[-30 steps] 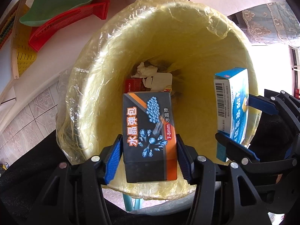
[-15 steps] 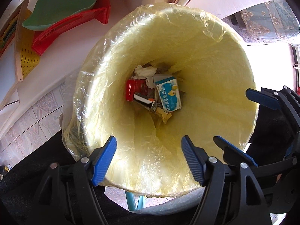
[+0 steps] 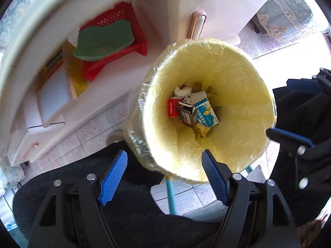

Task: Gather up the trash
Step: 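Raise both open tools from the bin toward the table, then move the left tool to the red paper cup while the right tool approaches the blue cigarette pack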

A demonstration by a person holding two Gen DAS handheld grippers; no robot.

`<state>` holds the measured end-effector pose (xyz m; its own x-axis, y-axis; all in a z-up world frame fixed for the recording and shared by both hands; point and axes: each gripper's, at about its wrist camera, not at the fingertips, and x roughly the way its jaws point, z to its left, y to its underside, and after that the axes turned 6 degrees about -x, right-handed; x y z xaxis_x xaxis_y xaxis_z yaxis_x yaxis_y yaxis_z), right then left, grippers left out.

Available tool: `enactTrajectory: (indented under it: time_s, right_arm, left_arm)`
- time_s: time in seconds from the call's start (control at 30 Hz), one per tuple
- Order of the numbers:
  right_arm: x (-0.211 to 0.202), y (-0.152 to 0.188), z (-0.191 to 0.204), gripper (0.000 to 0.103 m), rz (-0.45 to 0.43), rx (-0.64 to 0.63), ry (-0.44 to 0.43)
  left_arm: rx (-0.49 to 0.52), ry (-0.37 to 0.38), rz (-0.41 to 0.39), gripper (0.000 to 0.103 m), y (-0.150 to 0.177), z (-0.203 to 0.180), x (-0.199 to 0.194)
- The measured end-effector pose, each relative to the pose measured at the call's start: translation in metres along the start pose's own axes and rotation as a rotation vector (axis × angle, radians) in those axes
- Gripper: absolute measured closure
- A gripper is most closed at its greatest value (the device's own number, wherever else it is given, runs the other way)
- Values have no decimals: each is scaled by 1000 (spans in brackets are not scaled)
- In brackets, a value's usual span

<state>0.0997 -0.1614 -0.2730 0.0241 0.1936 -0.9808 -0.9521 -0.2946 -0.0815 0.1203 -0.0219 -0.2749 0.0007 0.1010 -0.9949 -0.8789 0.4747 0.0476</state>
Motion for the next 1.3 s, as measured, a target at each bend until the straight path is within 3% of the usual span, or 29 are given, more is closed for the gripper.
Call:
enactTrajectory:
  time_s: [0.07,0.13,0.2,0.33,0.4,0.5,0.63,0.73,1.03,1.2,1.3]
  right_arm:
    - [-40,-6,-3,22,-53,-11,22]
    - [-83,-22,-8,13,-106,-13,47]
    - [-129,-44,-16,10,-186,1,62]
    - [-200,-99,-33,6,-282,39,50]
    - [-224,-127,-40,6,-302,61,33]
    - [-251,-171,-45,6,-304,64,20]
    - [-275,-218,-54,6,-326,93,25]
    - [-278,-249,-57,6,-328,97,47]
    - [-229,-303,-64,6,-235,135,12]
    - [-201,-322,-66,6,-199,138,24]
    - [-184,-329,-67,6,-175,135,12]
  left_arm:
    - [8,-38,-62,30,4,16,-41]
    - [8,-125,-161,29,1,37,-89]
    - [3,-226,-262,17,-11,60,-141]
    - [25,-372,-424,7,-40,90,-228]
    - [76,-419,-435,7,-57,99,-253]
    - [133,-436,-386,7,-81,109,-273]
    - [137,-400,-338,7,-108,131,-285]
    - [128,-442,-356,7,-127,143,-284]
    - [135,-441,-319,7,-167,167,-226]
    - [40,-306,-216,7,-197,187,-197]
    - [-8,-266,-195,7,-210,195,-188]
